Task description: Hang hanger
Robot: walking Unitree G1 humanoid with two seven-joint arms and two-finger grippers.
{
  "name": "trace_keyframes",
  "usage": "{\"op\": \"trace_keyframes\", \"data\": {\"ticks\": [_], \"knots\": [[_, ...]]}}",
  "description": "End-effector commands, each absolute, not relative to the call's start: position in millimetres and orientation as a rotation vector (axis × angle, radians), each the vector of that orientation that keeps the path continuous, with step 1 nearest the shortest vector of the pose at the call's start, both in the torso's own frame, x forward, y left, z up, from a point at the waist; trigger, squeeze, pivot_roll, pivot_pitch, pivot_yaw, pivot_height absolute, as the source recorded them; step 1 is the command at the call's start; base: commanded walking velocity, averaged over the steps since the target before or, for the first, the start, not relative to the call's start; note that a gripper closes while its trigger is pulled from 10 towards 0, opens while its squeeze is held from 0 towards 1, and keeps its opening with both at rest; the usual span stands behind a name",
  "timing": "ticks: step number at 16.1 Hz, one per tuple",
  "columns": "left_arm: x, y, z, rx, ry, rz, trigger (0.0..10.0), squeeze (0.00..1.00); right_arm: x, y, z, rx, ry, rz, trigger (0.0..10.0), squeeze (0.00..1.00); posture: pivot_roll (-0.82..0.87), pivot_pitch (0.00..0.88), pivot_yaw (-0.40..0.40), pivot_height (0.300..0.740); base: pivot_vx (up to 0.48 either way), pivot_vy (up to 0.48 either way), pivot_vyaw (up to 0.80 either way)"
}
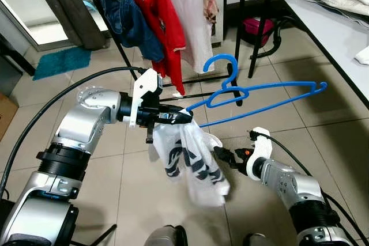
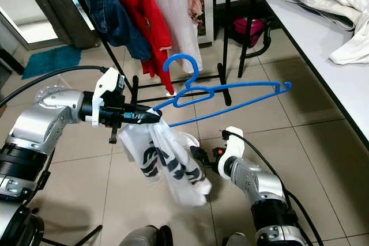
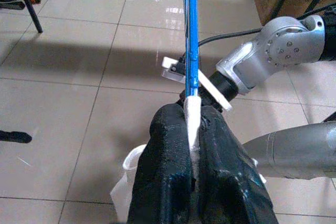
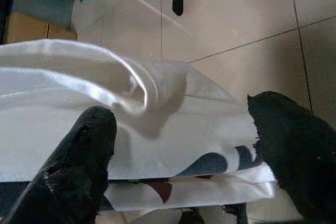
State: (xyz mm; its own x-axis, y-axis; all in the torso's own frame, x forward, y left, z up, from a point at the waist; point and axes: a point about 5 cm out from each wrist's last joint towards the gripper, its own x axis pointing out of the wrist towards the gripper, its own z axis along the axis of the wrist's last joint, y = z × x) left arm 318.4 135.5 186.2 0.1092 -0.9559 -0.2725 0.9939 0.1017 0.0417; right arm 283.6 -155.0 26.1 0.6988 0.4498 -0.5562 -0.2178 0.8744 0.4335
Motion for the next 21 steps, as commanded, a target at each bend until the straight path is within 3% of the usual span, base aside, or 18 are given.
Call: {"op": "trace_keyframes", "data": {"ticks": [1, 9, 13, 14, 16, 21], "knots": [[318, 138, 195, 0.262, 0.172, -1.456, 0.0, 0.0, 287, -147, 28, 0.362, 0.69, 0.403, 3.9, 0.0, 0.11, 0.124, 0.209, 0.74, 0.0, 0.0, 0.0], [318, 137, 199, 0.258, 0.172, -1.469, 0.0, 0.0, 286, -138, 25, 0.373, 0.68, 0.426, 4.9, 0.0, 0.12, 0.124, 0.217, 0.74, 0.0, 0.0, 0.0], [317, 137, 200, 0.255, 0.172, -1.478, 0.0, 0.0, 286, -136, 23, 0.378, 0.678, 0.433, 4.7, 0.0, 0.12, 0.124, 0.22, 0.74, 0.0, 0.0, 0.0], [317, 137, 200, 0.255, 0.172, -1.481, 0.0, 0.0, 285, -136, 23, 0.382, 0.673, 0.436, 4.0, 0.0, 0.12, 0.122, 0.222, 0.74, 0.0, 0.0, 0.0], [317, 136, 201, 0.255, 0.172, -1.487, 0.0, 0.0, 285, -136, 23, 0.389, 0.667, 0.438, 0.1, 0.0, 0.12, 0.116, 0.225, 0.74, 0.0, 0.0, 0.0], [317, 134, 201, 0.257, 0.173, -1.491, 0.0, 0.0, 285, -136, 25, 0.415, 0.645, 0.444, 0.0, 0.0, 0.11, 0.105, 0.227, 0.74, 0.0, 0.0, 0.0]]}}
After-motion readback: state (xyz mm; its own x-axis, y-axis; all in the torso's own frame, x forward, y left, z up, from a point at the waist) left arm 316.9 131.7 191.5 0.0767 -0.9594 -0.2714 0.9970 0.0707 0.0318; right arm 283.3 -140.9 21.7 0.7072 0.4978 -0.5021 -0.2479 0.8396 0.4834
